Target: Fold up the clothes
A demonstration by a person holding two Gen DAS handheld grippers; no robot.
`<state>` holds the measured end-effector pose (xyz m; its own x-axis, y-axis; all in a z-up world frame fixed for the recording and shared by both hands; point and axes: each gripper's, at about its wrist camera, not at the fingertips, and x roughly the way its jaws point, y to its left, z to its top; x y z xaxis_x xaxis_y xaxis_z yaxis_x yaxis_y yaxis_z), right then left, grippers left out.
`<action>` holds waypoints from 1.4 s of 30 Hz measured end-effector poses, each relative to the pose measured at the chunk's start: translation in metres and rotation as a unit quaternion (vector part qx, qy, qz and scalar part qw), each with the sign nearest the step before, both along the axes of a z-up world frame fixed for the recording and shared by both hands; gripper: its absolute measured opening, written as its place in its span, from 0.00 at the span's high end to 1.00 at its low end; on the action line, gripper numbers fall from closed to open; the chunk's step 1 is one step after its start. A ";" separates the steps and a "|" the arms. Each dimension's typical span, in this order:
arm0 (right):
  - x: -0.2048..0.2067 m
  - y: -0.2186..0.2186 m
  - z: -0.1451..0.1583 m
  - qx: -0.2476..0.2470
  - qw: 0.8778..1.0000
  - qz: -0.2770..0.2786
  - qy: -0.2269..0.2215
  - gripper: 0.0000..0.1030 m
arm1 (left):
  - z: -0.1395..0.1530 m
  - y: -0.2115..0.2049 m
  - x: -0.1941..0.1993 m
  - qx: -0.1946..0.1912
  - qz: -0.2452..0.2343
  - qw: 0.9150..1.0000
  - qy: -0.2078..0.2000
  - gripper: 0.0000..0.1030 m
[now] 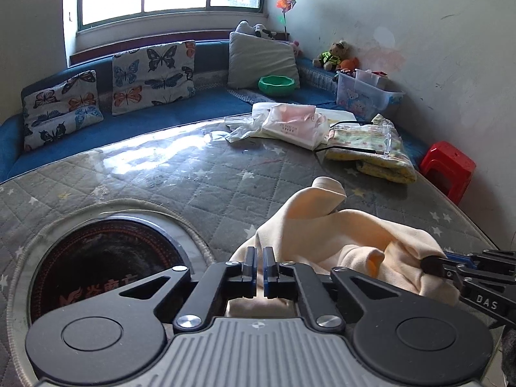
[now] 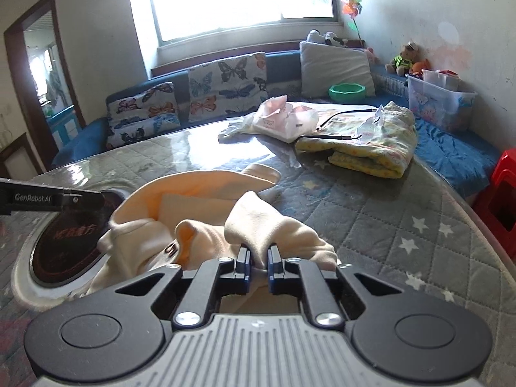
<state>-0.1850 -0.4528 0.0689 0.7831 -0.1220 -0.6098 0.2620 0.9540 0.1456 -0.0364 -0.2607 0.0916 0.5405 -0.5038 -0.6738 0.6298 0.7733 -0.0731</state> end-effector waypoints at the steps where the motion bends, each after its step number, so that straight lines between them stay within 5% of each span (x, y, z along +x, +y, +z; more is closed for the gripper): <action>1: -0.007 0.003 0.001 0.000 1.000 0.004 -0.001 0.92 | 0.000 0.002 -0.001 0.001 0.000 1.000 0.000 0.96; 4: -0.022 0.008 0.003 -0.001 1.000 0.015 0.001 0.92 | 0.001 0.002 -0.005 0.001 -0.008 1.000 0.001 0.91; 8: -0.042 0.017 0.001 -0.004 0.999 0.033 0.009 0.92 | -0.002 -0.009 -0.003 0.004 -0.011 1.000 0.001 0.55; 13: -0.059 0.023 -0.002 -0.002 0.999 0.043 0.021 0.92 | -0.014 -0.032 0.002 0.015 -0.028 0.999 0.008 0.41; 19: -0.062 0.024 -0.003 -0.005 0.999 0.045 0.022 0.92 | -0.033 -0.054 0.007 0.039 -0.047 0.998 0.018 0.46; 20: -0.062 0.024 -0.002 -0.005 0.999 0.044 0.022 0.92 | -0.037 -0.056 0.008 0.044 -0.051 0.998 0.017 0.64; 23: -0.061 0.022 -0.002 -0.005 0.999 0.042 0.019 0.92 | -0.045 -0.056 0.013 0.048 -0.057 0.997 0.037 0.89; 31: -0.058 0.019 0.000 -0.005 0.999 0.037 0.012 0.92 | -0.027 -0.023 0.018 0.012 -0.036 0.999 0.024 0.95; 42: -0.003 0.041 0.054 -0.026 0.993 0.074 -0.087 0.92 | 0.029 0.050 0.038 -0.061 0.046 0.997 -0.019 0.95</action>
